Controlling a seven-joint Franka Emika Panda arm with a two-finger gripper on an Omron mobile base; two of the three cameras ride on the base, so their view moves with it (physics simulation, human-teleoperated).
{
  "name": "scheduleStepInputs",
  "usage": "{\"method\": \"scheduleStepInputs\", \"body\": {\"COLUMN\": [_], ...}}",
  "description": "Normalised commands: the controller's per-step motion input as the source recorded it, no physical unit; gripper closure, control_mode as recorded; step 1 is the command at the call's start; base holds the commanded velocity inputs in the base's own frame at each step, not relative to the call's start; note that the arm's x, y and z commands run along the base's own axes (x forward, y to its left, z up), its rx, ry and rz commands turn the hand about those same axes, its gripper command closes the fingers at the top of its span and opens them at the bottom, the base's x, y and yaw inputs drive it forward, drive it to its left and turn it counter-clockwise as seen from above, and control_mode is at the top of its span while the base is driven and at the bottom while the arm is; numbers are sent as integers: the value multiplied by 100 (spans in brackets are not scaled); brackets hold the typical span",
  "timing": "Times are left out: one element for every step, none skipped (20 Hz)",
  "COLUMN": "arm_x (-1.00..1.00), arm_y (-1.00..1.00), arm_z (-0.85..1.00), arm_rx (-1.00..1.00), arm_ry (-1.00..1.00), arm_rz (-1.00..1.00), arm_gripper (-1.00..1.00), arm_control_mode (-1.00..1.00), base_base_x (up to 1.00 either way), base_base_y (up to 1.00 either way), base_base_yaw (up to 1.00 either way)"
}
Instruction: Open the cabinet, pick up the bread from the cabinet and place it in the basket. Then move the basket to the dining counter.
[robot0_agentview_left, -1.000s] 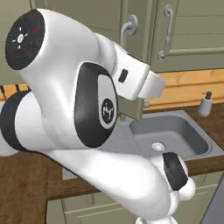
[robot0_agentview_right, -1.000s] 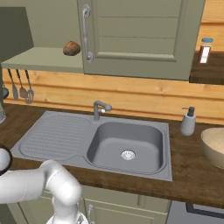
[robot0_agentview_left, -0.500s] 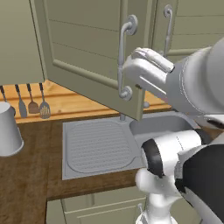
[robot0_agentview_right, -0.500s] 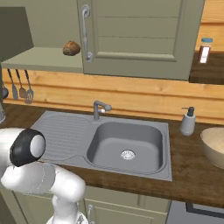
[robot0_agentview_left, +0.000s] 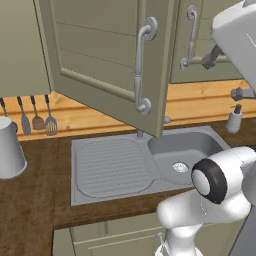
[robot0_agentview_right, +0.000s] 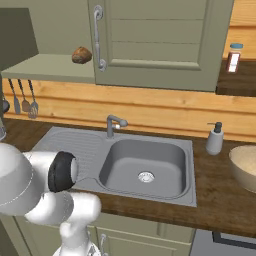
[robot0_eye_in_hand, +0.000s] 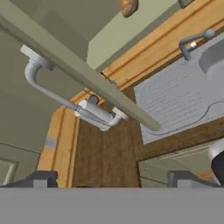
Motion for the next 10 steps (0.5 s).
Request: {"method": "scheduleStepInputs", "body": {"arm_x": [0, 0, 0, 0, 0, 0, 0, 0, 0, 0], "arm_y": [-37, -36, -35, -34, -36, -42, -34, -24, -17, -9], "arm_z": [0, 0, -10, -23, -18, 0, 0, 0, 0, -18], "arm_rx": [53, 53, 55, 57, 61, 57, 50, 43, 39, 34], "arm_ry": [33, 31, 29, 26, 28, 37, 45, 51, 53, 51], "arm_rz": [7, 8, 9, 9, 13, 15, 11, 7, 3, 3], "arm_gripper": [-100, -100, -100, -100, -100, -100, -100, -100, -100, -100], "arm_control_mode": [-100, -100, -100, -100, -100, -100, -100, -100, -100, -100], "base_base_x": [0, 0, 0, 0, 0, 0, 0, 0, 0, 0], "base_base_y": [0, 0, 0, 0, 0, 0, 0, 0, 0, 0], "base_base_yaw": [0, 0, 0, 0, 0, 0, 0, 0, 0, 0]}}
